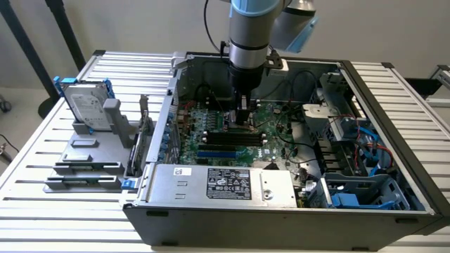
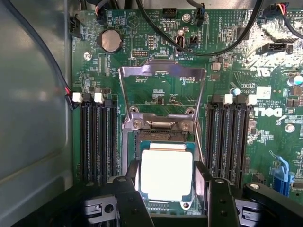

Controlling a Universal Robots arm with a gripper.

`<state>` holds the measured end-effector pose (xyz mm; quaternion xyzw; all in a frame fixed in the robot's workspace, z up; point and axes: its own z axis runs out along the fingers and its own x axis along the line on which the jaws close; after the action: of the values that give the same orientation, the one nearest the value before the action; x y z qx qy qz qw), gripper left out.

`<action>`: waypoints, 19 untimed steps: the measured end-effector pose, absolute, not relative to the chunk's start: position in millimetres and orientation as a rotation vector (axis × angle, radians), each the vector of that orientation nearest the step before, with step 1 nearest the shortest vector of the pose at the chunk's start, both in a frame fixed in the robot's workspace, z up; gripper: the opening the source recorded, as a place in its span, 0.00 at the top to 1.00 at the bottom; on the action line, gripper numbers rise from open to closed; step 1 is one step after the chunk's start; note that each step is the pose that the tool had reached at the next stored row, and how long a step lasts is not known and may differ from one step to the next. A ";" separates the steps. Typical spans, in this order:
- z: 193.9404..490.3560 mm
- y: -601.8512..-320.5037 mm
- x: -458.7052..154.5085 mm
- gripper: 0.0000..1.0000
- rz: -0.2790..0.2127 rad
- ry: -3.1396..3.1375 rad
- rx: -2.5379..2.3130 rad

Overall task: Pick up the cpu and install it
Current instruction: 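Place the cpu into insertion slot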

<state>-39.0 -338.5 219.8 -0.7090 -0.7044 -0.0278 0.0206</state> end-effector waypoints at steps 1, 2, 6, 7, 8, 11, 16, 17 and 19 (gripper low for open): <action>219.5 -338.4 -39.0 0.45 -0.088 -2.184 -2.198; 219.2 -338.4 -39.1 0.45 -0.089 -2.183 -2.197; 217.6 -338.2 -39.0 0.45 -0.095 -2.181 -2.195; 217.3 -338.0 -38.9 0.45 -0.095 -2.181 -2.195; 217.0 -337.7 -39.0 0.45 -0.095 -2.181 -2.195; 216.3 -335.6 -39.0 0.45 -0.095 -2.181 -2.195; 215.5 -331.9 -39.0 0.45 -0.094 -2.181 -2.197; 215.2 -331.8 -39.0 0.45 -0.092 -2.182 -2.198; 214.7 -331.7 -39.0 0.45 -0.085 -2.185 -2.202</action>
<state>-39.0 -331.7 214.7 -0.7094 -0.7040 -0.0273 0.0192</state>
